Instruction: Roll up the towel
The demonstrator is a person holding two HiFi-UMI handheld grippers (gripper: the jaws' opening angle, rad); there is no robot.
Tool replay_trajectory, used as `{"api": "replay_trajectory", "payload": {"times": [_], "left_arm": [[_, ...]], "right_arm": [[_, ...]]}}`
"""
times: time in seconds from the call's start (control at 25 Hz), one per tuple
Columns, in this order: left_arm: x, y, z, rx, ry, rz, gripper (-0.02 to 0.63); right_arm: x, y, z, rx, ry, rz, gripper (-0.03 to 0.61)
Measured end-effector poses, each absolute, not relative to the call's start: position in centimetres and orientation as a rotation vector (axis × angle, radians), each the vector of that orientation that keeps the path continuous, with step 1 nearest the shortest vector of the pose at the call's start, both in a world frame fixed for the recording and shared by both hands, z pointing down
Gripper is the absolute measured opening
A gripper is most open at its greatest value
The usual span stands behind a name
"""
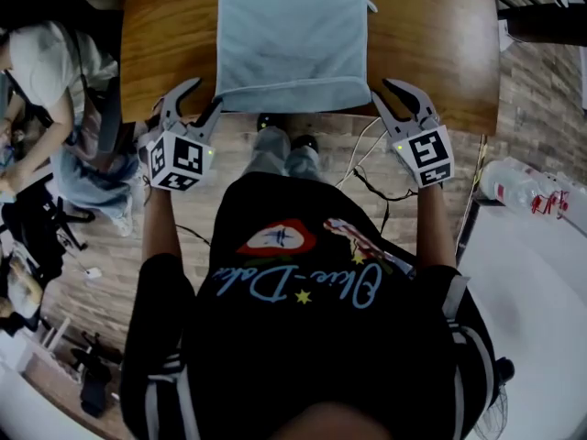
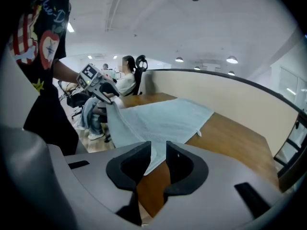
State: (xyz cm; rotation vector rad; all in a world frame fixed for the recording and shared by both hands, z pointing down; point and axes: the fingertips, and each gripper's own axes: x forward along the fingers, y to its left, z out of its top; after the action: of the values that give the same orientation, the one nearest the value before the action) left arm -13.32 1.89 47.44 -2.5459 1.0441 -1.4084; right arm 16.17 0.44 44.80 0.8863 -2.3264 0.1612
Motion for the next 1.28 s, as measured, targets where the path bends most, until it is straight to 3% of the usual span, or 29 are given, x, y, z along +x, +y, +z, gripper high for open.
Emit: {"api": "replay_trajectory", "payload": {"times": [0.24,0.48,0.72,0.8,0.96,1.2,1.28], "left_arm": [[-13.8,3.9,47.2,-2.492,1.03,-1.436,0.215],[-10.4,6.9,49.7,-2.39,0.624,-1.506,0.189],[-10.7,5.9,53.1,-2.299,0.503,-1.611,0.183],[-10.7,5.7,53.0,-2.298,0.474,-1.611,0.164],[-10.8,5.9,53.1,-2.334,0.39,-1.612,0.145],[-10.6,6.2,52.7,-2.407,0.3,-1.607,0.028],[-10.6,5.6,51.9,-2.457,0.32,-1.577,0.028]], "right_arm": [[13.3,4.3,45.6,0.601,-2.309,-0.035,0.09],[13.4,4.6,49.0,0.457,-2.16,-0.148,0.117],[14.0,4.2,51.2,0.395,-2.061,-0.196,0.12],[14.0,4.0,51.2,0.412,-2.064,-0.172,0.114],[13.9,3.8,51.0,0.418,-2.084,-0.106,0.038],[14.3,3.4,50.8,0.411,-2.119,0.005,0.028],[14.5,3.2,50.6,0.411,-2.127,0.041,0.026]]}}
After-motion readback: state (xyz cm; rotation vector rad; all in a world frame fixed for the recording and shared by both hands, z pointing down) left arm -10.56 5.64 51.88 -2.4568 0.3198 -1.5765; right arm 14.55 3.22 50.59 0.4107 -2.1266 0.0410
